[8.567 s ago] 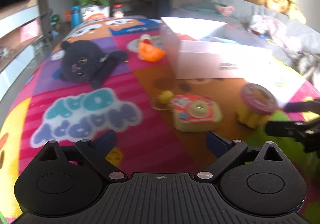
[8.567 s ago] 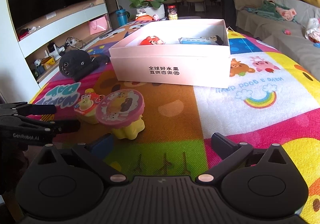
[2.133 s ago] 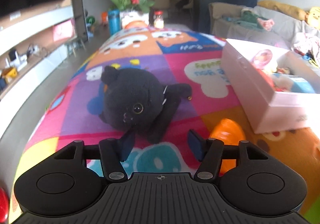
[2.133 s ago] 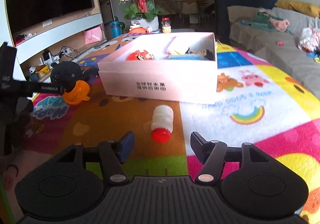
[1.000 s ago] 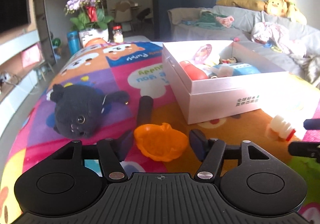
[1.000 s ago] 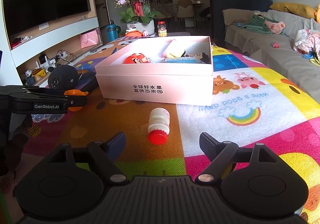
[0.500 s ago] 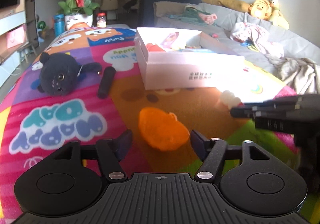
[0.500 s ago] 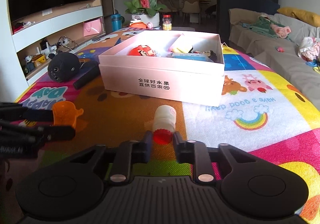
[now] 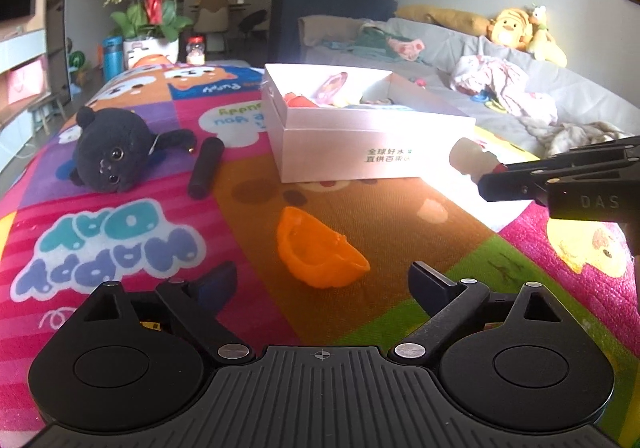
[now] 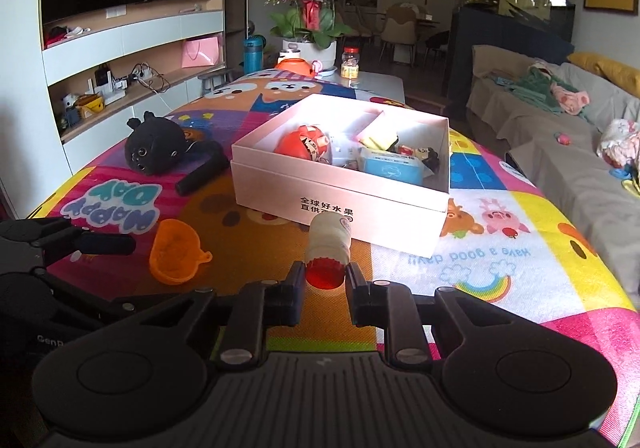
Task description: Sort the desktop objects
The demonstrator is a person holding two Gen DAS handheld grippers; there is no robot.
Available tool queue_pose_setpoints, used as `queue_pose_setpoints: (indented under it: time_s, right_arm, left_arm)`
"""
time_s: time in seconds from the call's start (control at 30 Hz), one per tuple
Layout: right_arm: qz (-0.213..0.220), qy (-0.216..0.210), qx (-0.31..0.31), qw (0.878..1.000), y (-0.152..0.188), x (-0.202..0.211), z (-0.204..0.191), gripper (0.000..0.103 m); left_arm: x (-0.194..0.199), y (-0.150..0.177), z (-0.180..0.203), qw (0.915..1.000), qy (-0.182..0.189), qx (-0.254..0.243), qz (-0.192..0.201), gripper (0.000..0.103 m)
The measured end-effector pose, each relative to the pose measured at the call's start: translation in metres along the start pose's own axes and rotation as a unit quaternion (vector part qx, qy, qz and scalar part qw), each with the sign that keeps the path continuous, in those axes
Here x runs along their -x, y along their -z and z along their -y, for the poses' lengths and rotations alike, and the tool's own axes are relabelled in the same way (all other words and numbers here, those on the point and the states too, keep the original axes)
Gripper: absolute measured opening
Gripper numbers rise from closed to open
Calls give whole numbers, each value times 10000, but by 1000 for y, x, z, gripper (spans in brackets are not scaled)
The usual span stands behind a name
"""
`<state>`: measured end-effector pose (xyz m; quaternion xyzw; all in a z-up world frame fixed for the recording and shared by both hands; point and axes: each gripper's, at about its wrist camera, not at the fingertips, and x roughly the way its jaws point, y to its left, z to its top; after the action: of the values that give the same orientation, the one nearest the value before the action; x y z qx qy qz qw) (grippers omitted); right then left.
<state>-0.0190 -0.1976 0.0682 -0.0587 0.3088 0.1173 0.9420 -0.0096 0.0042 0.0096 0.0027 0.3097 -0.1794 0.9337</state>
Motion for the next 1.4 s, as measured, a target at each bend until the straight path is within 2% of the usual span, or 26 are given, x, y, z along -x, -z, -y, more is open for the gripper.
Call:
queue_pose_setpoints:
  time_s: [0.13, 0.33, 0.53, 0.77, 0.97, 1.23, 1.4]
  right_arm:
    - [-47, 26, 42, 10000, -1, -2, -1, 21]
    - [-372, 64, 30, 9993, 10, -18, 0, 21]
    - [-377, 121, -33, 9992, 16, -21, 3, 21]
    - [-39, 52, 29, 10000, 4, -3, 4, 21]
    - [-321, -102, -98, 9994, 2, -6, 7, 21]
    - [-289, -247, -56, 9993, -3, 10, 7, 21]
    - [-317, -266, -153, 9990, -2, -3, 6, 21]
  left_arm:
    - [1, 0, -1, 10000, 14, 63, 12, 97]
    - [1, 0, -2, 10000, 8, 81, 30, 98]
    - [1, 0, -2, 10000, 10, 88, 15, 99]
    - [1, 0, -1, 9999, 5, 102, -22, 99]
    - [0, 0, -1, 9999, 6, 100, -27, 100]
    - [-1, 0, -1, 9999, 14, 104, -39, 100]
    - [-1, 0, -1, 9999, 9, 105, -42, 100]
